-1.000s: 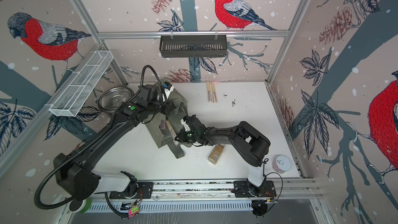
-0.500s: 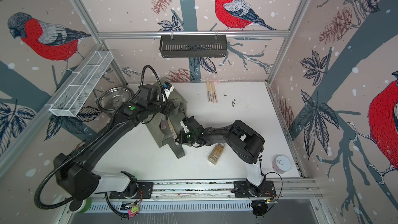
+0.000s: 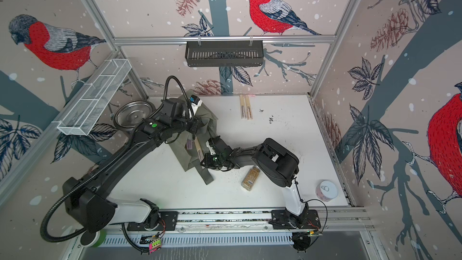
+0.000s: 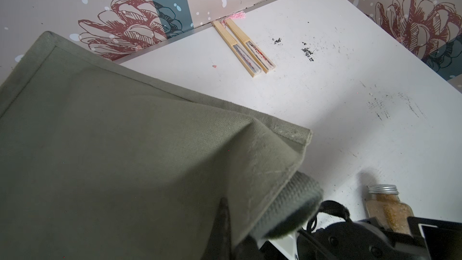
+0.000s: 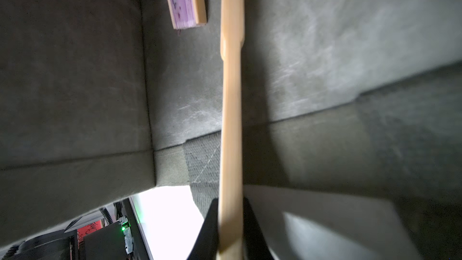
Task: Take out the folding fans from the tote bags
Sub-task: Pick up the folding fan from the canvas bag.
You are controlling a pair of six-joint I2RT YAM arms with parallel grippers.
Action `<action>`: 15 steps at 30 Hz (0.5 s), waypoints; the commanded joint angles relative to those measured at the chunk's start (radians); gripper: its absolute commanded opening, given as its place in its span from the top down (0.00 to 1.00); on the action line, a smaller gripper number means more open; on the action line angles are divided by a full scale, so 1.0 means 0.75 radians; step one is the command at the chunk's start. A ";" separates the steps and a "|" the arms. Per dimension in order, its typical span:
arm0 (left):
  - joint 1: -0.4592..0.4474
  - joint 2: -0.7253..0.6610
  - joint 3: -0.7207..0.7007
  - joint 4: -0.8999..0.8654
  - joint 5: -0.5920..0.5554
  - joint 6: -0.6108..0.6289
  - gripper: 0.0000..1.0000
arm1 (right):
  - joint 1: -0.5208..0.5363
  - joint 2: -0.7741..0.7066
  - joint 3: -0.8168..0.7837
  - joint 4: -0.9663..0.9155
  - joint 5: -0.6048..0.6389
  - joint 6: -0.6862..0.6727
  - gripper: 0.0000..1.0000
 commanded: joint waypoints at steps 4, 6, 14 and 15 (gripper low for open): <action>0.000 -0.004 -0.002 0.012 -0.018 0.014 1.00 | -0.012 -0.124 -0.005 -0.041 0.061 -0.067 0.86; -0.002 -0.004 -0.004 0.013 -0.018 0.014 1.00 | -0.025 -0.161 -0.010 -0.063 0.062 -0.081 0.87; -0.004 -0.003 -0.003 0.016 -0.018 0.011 1.00 | -0.028 -0.382 -0.180 -0.192 0.057 -0.144 0.87; -0.003 -0.004 -0.004 0.015 -0.018 0.009 1.00 | -0.027 -0.427 -0.217 -0.210 0.058 -0.155 0.87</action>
